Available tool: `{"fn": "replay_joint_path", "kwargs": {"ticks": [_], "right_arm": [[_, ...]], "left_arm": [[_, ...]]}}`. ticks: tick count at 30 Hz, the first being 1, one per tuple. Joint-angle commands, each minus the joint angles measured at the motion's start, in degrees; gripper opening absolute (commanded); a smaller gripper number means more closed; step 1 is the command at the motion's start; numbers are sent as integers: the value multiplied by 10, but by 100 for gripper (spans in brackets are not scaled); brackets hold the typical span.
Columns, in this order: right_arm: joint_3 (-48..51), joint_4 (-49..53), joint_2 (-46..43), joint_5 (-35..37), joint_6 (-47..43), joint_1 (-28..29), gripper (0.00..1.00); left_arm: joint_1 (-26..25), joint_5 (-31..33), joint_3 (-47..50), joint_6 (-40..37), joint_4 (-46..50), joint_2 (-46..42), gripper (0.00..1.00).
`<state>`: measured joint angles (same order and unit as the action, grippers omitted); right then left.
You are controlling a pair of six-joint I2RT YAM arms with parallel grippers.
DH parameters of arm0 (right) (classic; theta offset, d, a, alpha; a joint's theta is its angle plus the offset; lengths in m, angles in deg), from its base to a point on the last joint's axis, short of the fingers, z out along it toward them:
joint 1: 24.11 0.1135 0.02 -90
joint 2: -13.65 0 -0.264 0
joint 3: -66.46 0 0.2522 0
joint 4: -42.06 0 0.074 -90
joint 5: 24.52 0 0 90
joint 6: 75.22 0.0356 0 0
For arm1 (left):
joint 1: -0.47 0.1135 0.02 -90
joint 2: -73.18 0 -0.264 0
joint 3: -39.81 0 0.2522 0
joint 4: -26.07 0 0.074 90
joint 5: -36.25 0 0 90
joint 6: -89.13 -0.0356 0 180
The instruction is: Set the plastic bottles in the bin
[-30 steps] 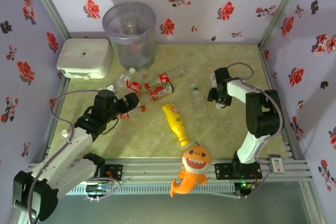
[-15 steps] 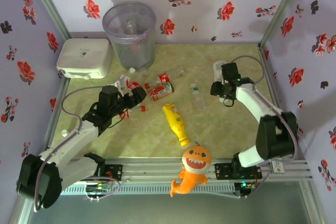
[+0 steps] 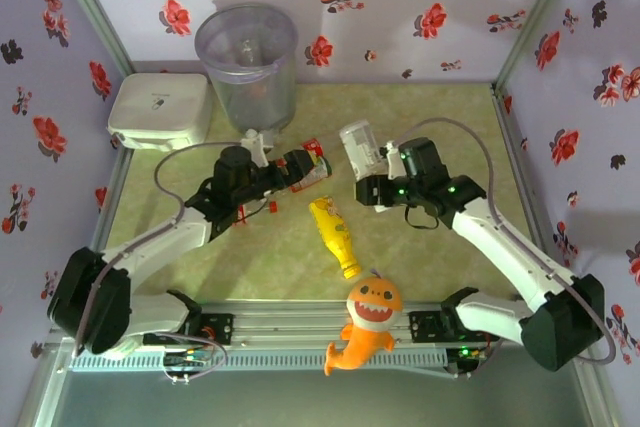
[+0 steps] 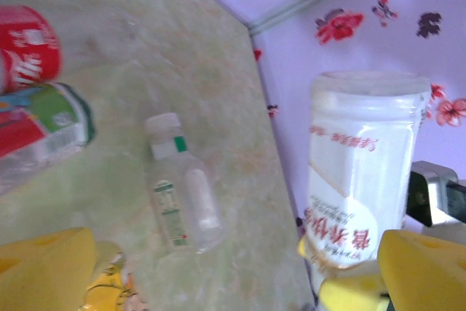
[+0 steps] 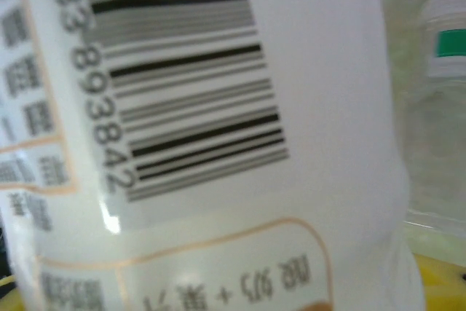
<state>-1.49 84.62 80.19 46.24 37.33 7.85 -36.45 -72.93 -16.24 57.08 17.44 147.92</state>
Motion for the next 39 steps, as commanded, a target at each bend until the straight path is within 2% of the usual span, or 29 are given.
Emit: {"fn": "replay_joint_path", "kwargs": {"ticks": [1, 6, 12, 16, 21, 24, 27, 33, 37, 39], "right_arm": [[-1, -40, 25, -41, 20, 28, 48], [0, -73, 59, -56, 30, 59, 49], [9, -112, 73, -63, 43, 69, 49], [10, -121, 82, -68, 45, 69, 50], [12, -122, 87, -60, 39, 69, 50], [12, -119, 88, -58, 39, 69, 57], [9, -109, 88, -51, 36, 68, 72], [0, -52, 52, -21, 11, 58, 94], [12, -24, -11, 8, 6, 33, 99], [26, -18, -56, 64, 30, 14, 99]], "left_arm": [[-17, -26, -17, 29, -89, 27, 100], [-31, -26, -25, 44, -125, 59, 98], [-40, -28, -30, 66, -143, 90, 92], [-42, -35, -23, 94, -190, 112, 79], [-44, -35, -29, 82, -168, 115, 55], [-44, -33, -31, 77, -154, 112, 49], [-44, -32, -33, 77, -152, 114, 48], [-33, -32, -32, 74, -145, 117, 44], [-11, -31, -55, 50, -101, 115, 34], [3, -32, -85, 23, -58, 109, 28]]}}
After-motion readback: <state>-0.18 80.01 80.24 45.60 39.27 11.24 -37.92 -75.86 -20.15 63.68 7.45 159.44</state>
